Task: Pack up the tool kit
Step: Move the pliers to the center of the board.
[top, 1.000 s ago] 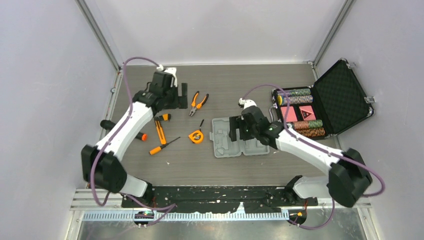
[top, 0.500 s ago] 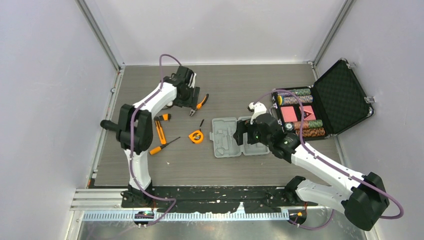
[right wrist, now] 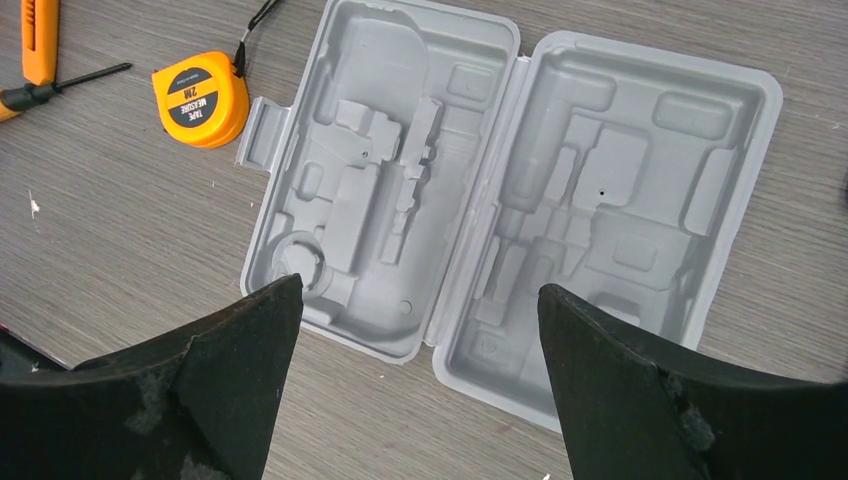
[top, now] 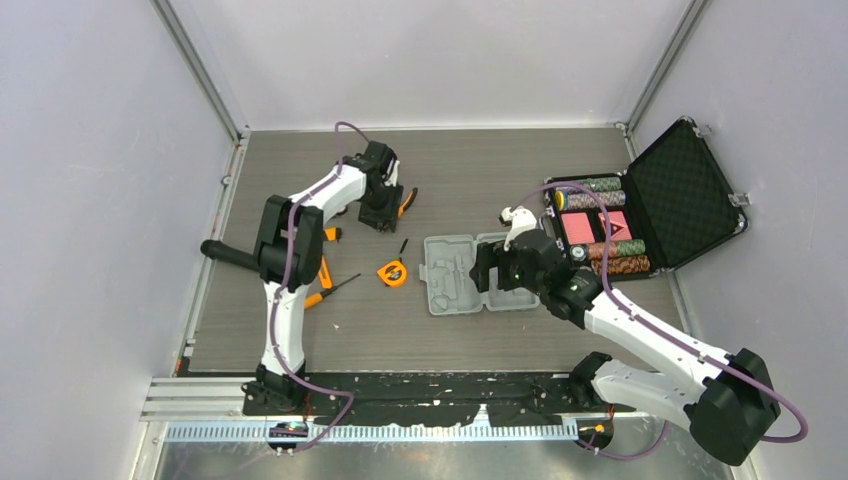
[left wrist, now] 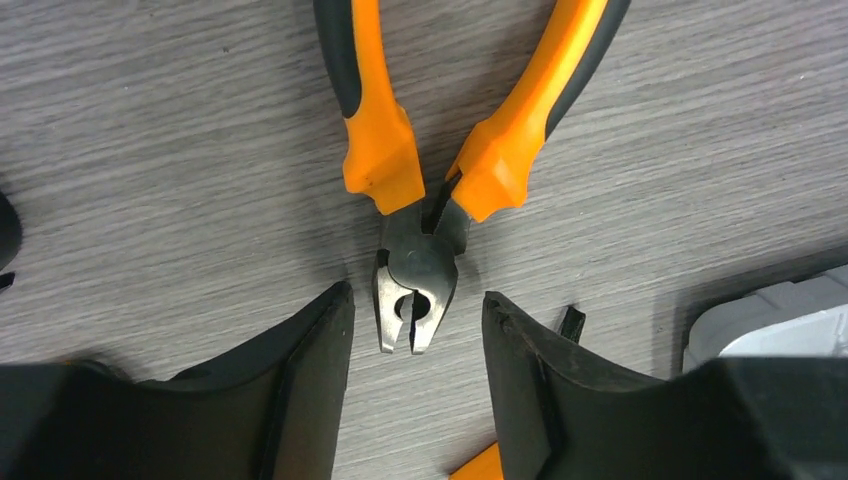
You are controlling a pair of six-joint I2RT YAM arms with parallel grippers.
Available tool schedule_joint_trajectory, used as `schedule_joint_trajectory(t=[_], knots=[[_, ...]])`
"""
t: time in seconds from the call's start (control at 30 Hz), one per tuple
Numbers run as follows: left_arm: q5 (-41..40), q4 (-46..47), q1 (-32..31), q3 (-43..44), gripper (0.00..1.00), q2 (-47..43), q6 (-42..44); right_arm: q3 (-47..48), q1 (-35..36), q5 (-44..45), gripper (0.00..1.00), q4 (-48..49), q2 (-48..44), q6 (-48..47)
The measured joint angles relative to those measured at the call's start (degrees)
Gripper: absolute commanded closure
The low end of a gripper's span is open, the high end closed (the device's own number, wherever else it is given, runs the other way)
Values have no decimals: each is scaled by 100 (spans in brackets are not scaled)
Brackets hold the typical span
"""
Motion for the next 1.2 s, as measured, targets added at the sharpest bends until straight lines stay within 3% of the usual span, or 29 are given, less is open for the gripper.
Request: schedule_joint_trajectory(t=[0.3, 0.57, 0.7, 0.93, 1.03, 1.2], knots=[[26, -105, -9, 160, 93, 118, -136, -129, -70, -44, 8, 26, 0, 61], [28, 170, -70, -654, 100, -398, -168, -140, -140, -133, 8, 94, 0, 76], [2, 142, -133, -1615, 90, -1130, -299, -179, -170, -236, 8, 151, 13, 87], [-22, 122, -184, -2282, 50, -1663, -424, -234, -195, -407, 8, 319, 68, 111], [-57, 197, -184, -2321, 45, -1661, -431, -258, -197, -450, 8, 345, 79, 127], [-57, 317, -184, -2236, 46, -1545, -439, -275, -223, -474, 7, 389, 79, 144]])
